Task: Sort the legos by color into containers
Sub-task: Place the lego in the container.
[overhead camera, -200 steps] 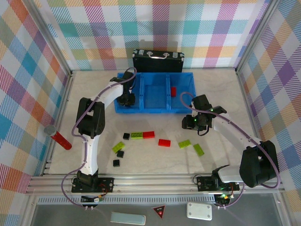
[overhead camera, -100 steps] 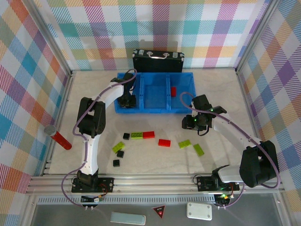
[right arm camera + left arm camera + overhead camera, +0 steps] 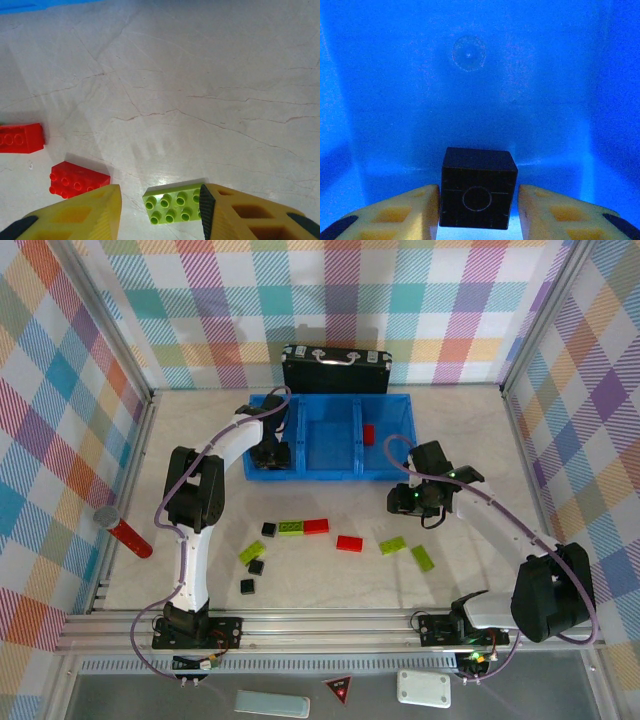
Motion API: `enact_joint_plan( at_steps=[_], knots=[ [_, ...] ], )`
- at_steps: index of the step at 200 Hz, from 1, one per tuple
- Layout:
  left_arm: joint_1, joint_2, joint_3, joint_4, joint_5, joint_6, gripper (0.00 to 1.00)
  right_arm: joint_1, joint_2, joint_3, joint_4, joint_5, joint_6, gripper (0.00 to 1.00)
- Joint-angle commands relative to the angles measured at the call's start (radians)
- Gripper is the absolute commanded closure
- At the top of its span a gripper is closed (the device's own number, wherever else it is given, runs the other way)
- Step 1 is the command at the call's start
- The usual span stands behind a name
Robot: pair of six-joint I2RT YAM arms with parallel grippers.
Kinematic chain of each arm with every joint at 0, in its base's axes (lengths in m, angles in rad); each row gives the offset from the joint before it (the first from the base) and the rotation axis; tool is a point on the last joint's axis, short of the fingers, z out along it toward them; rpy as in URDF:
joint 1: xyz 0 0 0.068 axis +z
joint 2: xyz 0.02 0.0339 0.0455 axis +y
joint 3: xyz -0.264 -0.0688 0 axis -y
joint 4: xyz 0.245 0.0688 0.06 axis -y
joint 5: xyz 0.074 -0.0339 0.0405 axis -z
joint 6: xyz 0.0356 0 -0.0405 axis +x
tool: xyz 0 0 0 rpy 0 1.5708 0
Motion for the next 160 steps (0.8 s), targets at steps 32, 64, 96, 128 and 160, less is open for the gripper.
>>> enact_joint_plan(
  at_steps=[32, 64, 96, 128, 160],
  knots=[
    [0.008, -0.099, 0.025, -0.057, 0.014, -0.001, 0.56, 0.009, -0.031, 0.006, -0.026, 0.007, 0.006, 0.53],
    [0.008, -0.14, 0.019, -0.07, 0.015, -0.001, 0.56, 0.009, -0.035, 0.012, -0.033, 0.005, 0.003, 0.53],
    [0.008, -0.2, -0.004, -0.077, 0.014, 0.0, 0.56, 0.01, -0.037, 0.011, -0.038, 0.002, 0.002, 0.53],
    [0.008, -0.274, -0.051, -0.082, 0.001, 0.008, 0.56, 0.016, -0.041, 0.011, -0.044, -0.002, 0.006, 0.53],
    [0.012, -0.365, -0.128, -0.076, -0.004, 0.022, 0.56, 0.025, -0.045, 0.011, -0.056, 0.002, 0.011, 0.53]
  ],
)
